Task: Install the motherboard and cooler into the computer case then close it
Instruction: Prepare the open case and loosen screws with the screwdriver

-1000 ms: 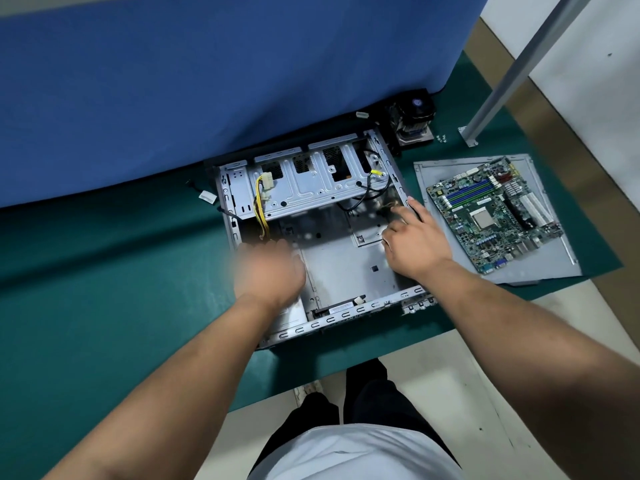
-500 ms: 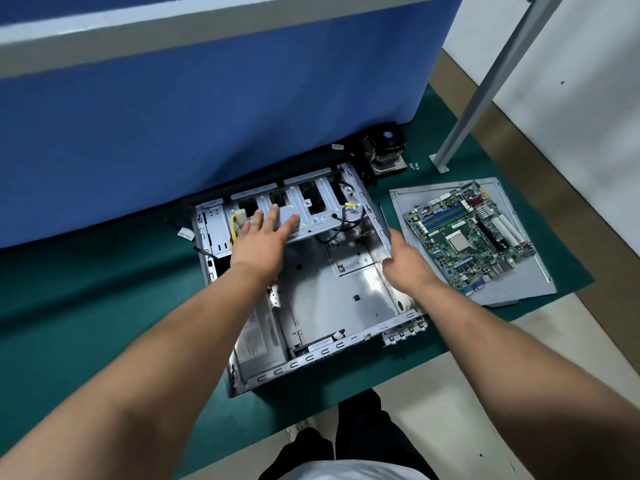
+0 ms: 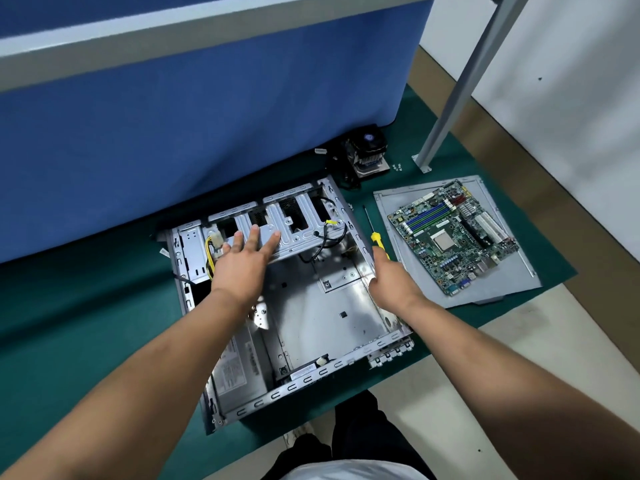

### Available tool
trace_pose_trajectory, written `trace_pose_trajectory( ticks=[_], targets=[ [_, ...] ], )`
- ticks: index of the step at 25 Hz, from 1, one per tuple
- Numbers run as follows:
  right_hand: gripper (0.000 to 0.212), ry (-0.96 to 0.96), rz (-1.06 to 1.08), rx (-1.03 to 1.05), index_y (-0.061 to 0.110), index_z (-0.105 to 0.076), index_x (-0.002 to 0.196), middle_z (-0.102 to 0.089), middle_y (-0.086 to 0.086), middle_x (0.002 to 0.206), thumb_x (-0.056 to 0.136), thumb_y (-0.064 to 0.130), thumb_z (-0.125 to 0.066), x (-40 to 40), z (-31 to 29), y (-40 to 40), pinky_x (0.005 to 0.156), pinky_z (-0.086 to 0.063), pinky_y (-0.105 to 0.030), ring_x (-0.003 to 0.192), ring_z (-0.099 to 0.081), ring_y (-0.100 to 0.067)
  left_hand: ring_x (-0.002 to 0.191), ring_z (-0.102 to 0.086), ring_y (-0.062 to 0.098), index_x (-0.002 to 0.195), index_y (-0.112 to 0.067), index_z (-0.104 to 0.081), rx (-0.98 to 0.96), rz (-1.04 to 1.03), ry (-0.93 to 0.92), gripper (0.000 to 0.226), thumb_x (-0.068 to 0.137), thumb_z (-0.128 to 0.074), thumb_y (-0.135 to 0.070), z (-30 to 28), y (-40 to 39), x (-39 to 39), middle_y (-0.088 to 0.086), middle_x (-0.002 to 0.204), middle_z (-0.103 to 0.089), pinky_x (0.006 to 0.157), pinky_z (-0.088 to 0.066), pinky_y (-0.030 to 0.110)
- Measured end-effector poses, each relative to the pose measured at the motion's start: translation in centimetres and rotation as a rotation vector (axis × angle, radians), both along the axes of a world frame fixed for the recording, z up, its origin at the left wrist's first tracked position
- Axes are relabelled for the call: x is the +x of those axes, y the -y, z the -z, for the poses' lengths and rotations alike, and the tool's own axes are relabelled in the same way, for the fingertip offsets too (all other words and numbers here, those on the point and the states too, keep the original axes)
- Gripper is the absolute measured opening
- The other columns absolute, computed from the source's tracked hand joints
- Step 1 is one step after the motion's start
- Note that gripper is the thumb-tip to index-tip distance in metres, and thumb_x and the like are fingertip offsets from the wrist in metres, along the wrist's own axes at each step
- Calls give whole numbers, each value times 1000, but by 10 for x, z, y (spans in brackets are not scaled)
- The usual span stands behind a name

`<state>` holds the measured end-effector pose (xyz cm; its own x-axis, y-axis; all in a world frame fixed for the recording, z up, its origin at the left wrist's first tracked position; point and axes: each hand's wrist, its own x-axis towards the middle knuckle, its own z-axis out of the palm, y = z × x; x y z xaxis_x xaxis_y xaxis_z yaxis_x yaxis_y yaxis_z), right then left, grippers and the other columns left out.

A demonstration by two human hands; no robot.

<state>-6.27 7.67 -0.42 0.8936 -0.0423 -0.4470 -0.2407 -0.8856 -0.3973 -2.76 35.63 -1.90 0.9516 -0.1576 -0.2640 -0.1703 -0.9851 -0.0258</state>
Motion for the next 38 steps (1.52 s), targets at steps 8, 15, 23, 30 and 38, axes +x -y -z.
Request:
trace_pose_trajectory(
  ticks=[8,15,23,30,38],
  targets=[
    [58,74,33,40,11,-27,151,-56,-19,130,97,4,-46,-3,5,-3,85,-53,-45,106,-60,-38,155,-16,33,158,-46,-24,-124,-80,-78,62,98,-38,-52,-15,4,8,4,170,-17,122,-18,51],
    [71,-150,-21,273,20,-30,155,-42,-9,157,101,66,-35,17,2,24,112,-39,-44,140,-46,-31,155,-17,29,154,-30,-42,-350,-102,193,53,102,-46,-39,-12,62,72,6,167,-28,125,-18,47],
    [32,-44,74,71,8,-62,124,-64,-15,124,100,29,-60,110,54,75,95,-51,-35,111,-62,-31,158,-7,19,160,-43,-20,-282,-139,299,56,106,-26,-54,33,80,98,-8,171,-15,127,0,49],
    [43,-95,60,-169,1,-42,134,-52,-24,134,100,19,-59,107,107,48,96,-47,-39,122,-56,-39,156,-15,18,158,-44,-26,-295,-164,365,54,105,-32,-53,41,79,101,-9,168,-24,127,-4,48],
    [22,15,344,154,8,-47,109,-64,-23,111,94,22,-52,144,93,62,86,-52,-44,101,-62,-41,156,-17,19,157,-42,-28,-293,-164,378,54,104,-32,-52,37,81,99,-8,167,-27,127,-6,48]
  ],
)
